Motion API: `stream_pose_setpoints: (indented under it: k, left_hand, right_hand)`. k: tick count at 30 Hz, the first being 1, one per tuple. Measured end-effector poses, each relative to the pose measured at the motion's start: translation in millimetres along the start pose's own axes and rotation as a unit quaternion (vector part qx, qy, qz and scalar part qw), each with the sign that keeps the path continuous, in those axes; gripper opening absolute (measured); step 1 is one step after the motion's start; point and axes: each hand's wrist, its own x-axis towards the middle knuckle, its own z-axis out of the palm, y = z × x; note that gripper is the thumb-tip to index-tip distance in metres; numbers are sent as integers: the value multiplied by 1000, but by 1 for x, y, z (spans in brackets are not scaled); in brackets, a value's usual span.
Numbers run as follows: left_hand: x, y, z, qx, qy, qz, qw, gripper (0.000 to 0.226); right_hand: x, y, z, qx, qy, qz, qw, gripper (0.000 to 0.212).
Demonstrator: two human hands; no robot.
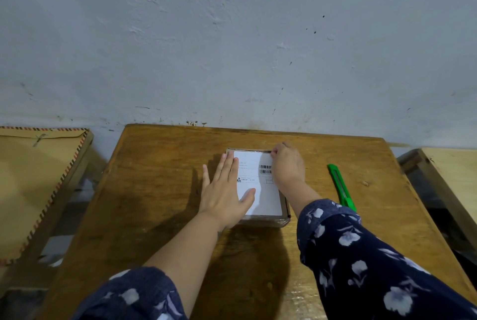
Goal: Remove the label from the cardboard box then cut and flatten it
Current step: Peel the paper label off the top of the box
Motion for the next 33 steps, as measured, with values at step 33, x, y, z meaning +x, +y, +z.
stream_pose_setpoints:
  k: [33]
  left_hand:
    - [6, 9, 5, 3, 2, -4, 1000, 81]
  right_hand:
    - [25, 19, -11, -40, -54, -15, 998, 17]
